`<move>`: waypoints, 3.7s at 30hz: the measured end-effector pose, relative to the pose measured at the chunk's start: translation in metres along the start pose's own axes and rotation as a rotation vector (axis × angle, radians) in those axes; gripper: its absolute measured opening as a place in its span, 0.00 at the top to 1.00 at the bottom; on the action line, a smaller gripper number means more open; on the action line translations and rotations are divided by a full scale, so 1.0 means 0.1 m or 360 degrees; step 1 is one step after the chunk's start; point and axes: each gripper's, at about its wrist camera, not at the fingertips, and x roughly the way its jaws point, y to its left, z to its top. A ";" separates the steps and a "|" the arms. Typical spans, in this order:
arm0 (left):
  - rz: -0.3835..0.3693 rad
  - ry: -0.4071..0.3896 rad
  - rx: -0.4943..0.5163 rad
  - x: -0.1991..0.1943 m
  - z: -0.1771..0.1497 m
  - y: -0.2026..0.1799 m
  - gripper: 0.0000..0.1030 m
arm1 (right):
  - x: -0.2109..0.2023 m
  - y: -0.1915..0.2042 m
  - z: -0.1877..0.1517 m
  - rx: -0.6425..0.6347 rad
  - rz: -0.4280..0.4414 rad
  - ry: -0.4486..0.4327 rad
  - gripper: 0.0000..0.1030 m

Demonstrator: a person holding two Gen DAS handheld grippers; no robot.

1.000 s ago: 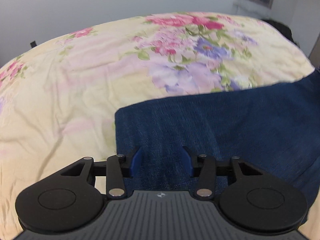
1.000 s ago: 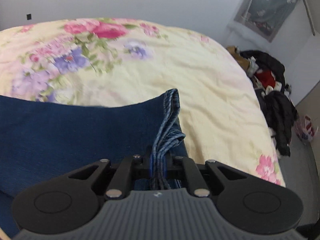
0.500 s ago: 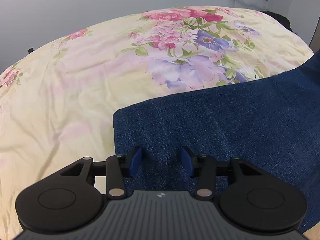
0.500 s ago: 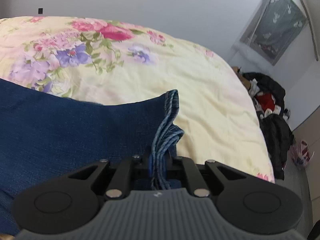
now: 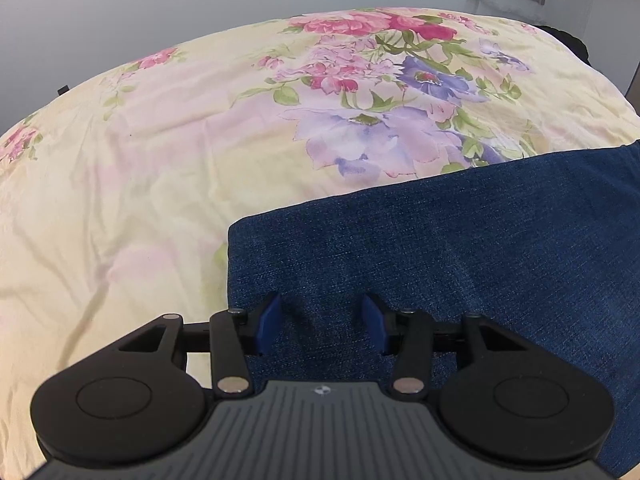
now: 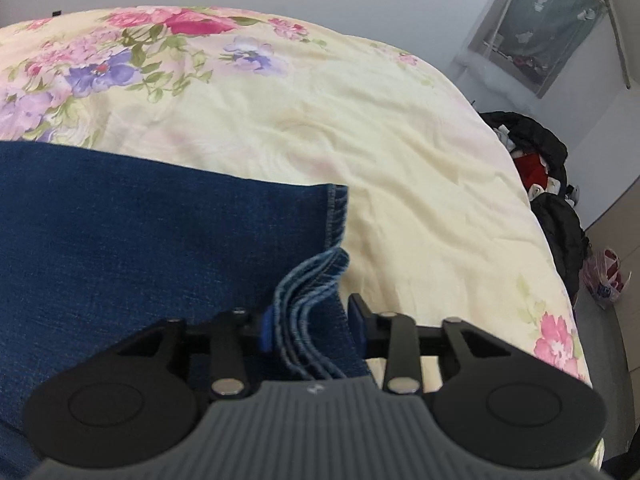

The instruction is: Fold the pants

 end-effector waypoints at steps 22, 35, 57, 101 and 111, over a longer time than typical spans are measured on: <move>0.0167 0.0018 0.0027 -0.42 -0.12 -0.09 0.47 | -0.73 -0.84 -0.96 0.1242 0.0586 0.0046 0.60; 0.0136 0.0041 -0.0038 -0.36 -0.11 -0.03 0.48 | -0.98 -0.64 -0.36 0.0729 0.0300 -0.0202 0.94; -0.0073 -0.0143 -0.0227 -0.28 0.25 0.34 0.87 | -0.70 -0.35 -0.27 0.0521 0.0126 -0.0159 0.93; -0.0118 0.0123 -0.0022 -0.50 -1.05 0.04 0.96 | -0.53 0.11 -0.78 0.0480 0.0211 -0.0022 0.94; -0.0123 0.0168 -0.0019 -0.92 -1.22 0.19 0.95 | -1.20 0.42 -0.93 0.0514 0.0337 -0.0067 0.91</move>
